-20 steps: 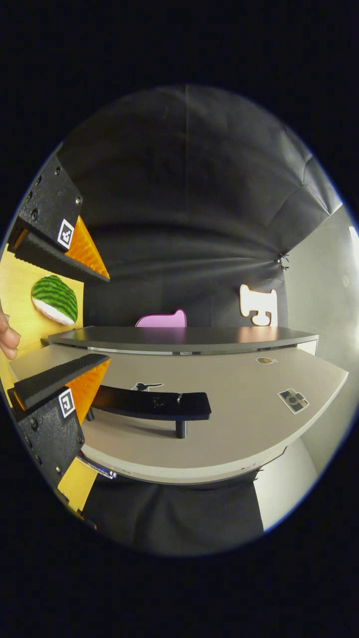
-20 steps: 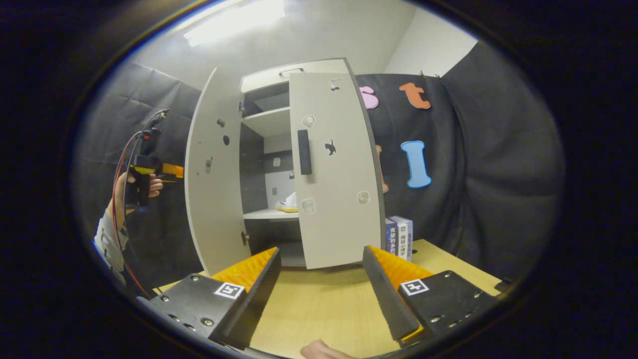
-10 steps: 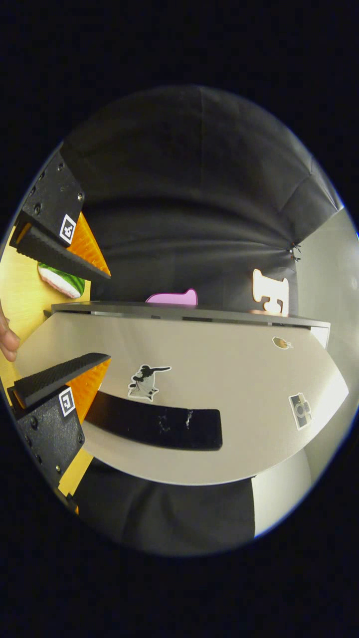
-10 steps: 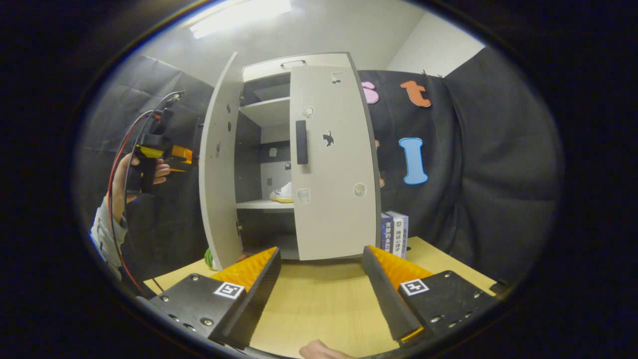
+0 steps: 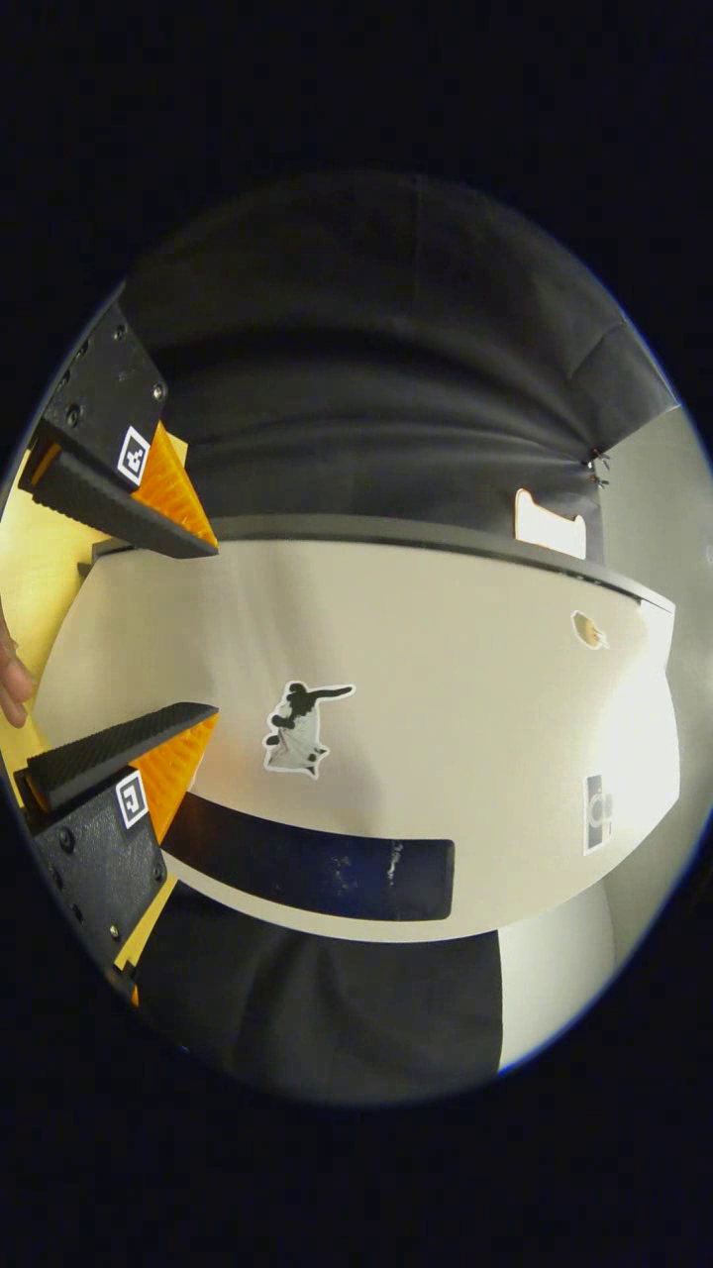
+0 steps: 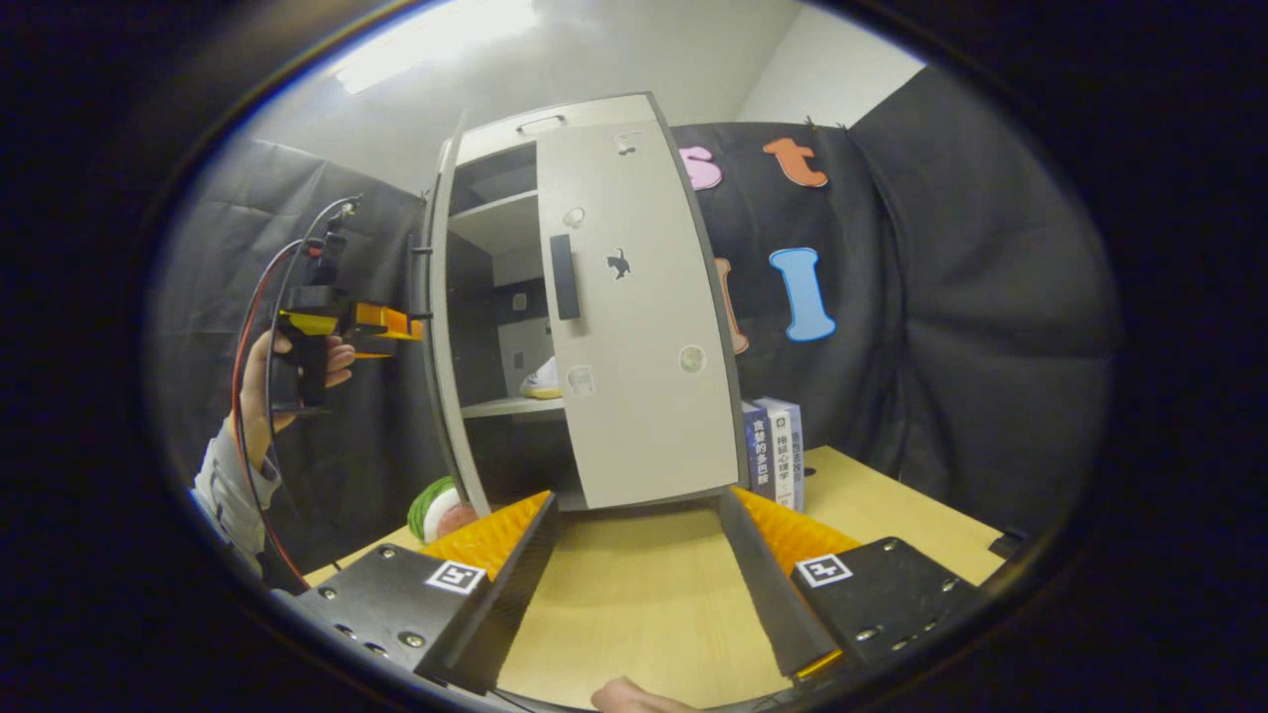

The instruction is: Grab one shoe with the right hand and put it into the shoe cabinet, grab the other shoe with the left hand and put it into the shoe cabinet; then close the right door with the right hand and the left door with the left hand.

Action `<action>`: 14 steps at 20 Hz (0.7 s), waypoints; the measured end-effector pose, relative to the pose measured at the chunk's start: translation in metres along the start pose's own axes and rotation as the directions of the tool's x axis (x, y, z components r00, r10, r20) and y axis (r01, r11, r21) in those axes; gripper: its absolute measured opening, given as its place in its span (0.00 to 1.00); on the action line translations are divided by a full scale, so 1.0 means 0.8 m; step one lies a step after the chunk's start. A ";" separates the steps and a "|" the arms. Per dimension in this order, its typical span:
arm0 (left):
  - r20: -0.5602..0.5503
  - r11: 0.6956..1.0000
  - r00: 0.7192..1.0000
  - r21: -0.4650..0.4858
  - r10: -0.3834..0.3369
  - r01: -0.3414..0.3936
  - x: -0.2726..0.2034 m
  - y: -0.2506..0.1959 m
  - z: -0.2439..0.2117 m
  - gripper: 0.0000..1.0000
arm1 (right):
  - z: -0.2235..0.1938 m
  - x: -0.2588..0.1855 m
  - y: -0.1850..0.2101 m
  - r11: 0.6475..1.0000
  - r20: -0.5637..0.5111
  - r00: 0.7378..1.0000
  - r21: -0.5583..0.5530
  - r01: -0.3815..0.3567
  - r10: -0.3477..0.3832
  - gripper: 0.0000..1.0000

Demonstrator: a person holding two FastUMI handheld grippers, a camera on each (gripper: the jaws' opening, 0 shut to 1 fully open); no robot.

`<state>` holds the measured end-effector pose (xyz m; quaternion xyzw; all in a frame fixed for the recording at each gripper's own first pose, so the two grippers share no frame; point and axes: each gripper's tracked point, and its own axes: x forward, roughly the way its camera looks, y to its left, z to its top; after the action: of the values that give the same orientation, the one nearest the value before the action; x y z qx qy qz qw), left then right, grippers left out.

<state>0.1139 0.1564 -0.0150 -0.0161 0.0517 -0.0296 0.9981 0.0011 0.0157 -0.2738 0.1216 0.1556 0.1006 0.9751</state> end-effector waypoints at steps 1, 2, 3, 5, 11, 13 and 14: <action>-0.008 1.000 1.000 0.005 -0.002 0.002 -0.003 -0.001 -0.006 0.89 | -0.001 0.000 -0.002 1.000 0.000 1.000 -0.001 0.006 -0.006 0.98; -0.006 1.000 1.000 0.012 -0.004 0.004 -0.007 -0.002 -0.009 0.89 | 0.000 0.000 -0.005 1.000 0.001 1.000 0.000 0.012 -0.012 0.94; -0.005 1.000 1.000 0.021 -0.011 0.011 -0.011 -0.005 -0.015 0.89 | 0.000 -0.002 -0.006 1.000 0.001 1.000 0.002 0.016 -0.016 0.98; -0.002 0.999 1.000 0.035 -0.014 0.014 -0.028 -0.006 -0.025 0.89 | 0.002 -0.002 -0.006 1.000 -0.001 1.000 0.006 0.019 -0.019 0.98; 0.013 0.999 1.000 0.049 -0.010 0.010 -0.058 -0.006 -0.038 0.92 | 0.013 -0.008 -0.009 0.999 0.010 0.999 0.012 0.033 -0.033 0.94; 0.023 0.999 1.000 0.036 0.002 -0.003 -0.078 -0.002 -0.042 0.92 | 0.020 -0.009 -0.007 0.999 0.023 0.999 0.012 0.038 -0.039 0.94; 0.033 0.999 0.999 0.037 0.007 -0.008 -0.087 0.000 -0.042 0.93 | 0.023 -0.008 -0.007 0.999 0.028 0.999 0.013 0.040 -0.041 0.98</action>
<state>0.0414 0.1595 -0.0414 0.0021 0.0348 -0.0264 0.9990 0.0018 0.0053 -0.2564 0.1261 0.1450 0.0781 0.9783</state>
